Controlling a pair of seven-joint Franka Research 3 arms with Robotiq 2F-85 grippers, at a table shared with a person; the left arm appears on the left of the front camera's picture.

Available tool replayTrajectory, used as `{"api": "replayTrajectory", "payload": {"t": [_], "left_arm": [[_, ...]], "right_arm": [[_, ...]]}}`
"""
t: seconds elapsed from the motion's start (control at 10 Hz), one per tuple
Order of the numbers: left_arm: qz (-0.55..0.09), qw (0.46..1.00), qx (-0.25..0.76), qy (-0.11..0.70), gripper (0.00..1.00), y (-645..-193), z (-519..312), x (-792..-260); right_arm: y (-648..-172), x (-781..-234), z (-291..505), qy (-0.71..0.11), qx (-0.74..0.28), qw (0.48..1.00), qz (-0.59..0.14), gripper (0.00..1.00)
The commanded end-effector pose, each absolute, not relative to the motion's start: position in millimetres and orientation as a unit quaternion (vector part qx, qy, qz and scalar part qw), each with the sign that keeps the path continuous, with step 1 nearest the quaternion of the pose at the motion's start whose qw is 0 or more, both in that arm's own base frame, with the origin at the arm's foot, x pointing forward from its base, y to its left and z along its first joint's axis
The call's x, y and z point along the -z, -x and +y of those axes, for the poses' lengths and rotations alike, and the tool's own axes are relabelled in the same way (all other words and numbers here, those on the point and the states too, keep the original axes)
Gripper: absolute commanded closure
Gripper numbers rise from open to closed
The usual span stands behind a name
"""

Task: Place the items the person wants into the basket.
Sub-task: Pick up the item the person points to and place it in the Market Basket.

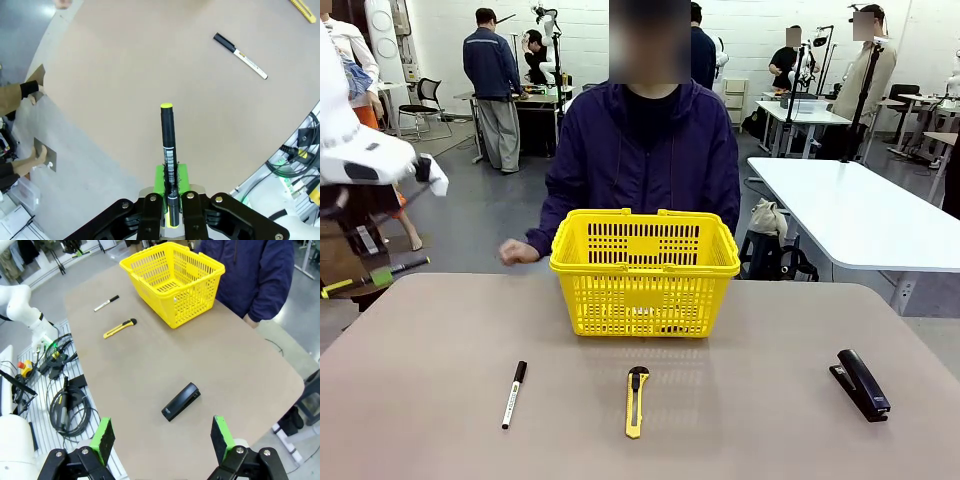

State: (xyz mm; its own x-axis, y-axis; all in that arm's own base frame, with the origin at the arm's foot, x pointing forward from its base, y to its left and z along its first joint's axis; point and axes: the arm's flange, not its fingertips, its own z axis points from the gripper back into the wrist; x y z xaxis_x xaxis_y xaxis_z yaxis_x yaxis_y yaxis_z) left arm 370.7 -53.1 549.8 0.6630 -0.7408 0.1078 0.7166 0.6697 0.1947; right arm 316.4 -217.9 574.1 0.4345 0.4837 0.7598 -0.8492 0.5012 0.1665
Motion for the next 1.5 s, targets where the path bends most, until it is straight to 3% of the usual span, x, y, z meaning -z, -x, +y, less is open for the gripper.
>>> {"api": "replayTrajectory", "payload": {"t": [0.0,0.7,0.8,1.0,1.4], "left_arm": [[-0.074,0.91,0.403,-0.066,1.0,-382,-49,-554],[-0.086,0.91,0.399,-0.065,1.0,-373,-51,-560],[-0.081,0.912,0.398,-0.061,0.89,-374,-51,-560],[-0.11,0.856,0.496,-0.095,0.89,-406,-124,-585],[-0.091,0.768,0.622,-0.124,0.89,-483,-283,-603]], "right_arm": [[-317,-575,-218,-0.281,-0.42,0.792,-0.342,0.0],[-317,-575,-218,-0.281,-0.42,0.792,-0.342,0.0],[-317,-575,-218,-0.281,-0.42,0.792,-0.342,0.0],[-317,-575,-218,-0.281,-0.42,0.792,-0.342,0.0],[-317,-575,-218,-0.281,-0.42,0.792,-0.342,0.0]]}}
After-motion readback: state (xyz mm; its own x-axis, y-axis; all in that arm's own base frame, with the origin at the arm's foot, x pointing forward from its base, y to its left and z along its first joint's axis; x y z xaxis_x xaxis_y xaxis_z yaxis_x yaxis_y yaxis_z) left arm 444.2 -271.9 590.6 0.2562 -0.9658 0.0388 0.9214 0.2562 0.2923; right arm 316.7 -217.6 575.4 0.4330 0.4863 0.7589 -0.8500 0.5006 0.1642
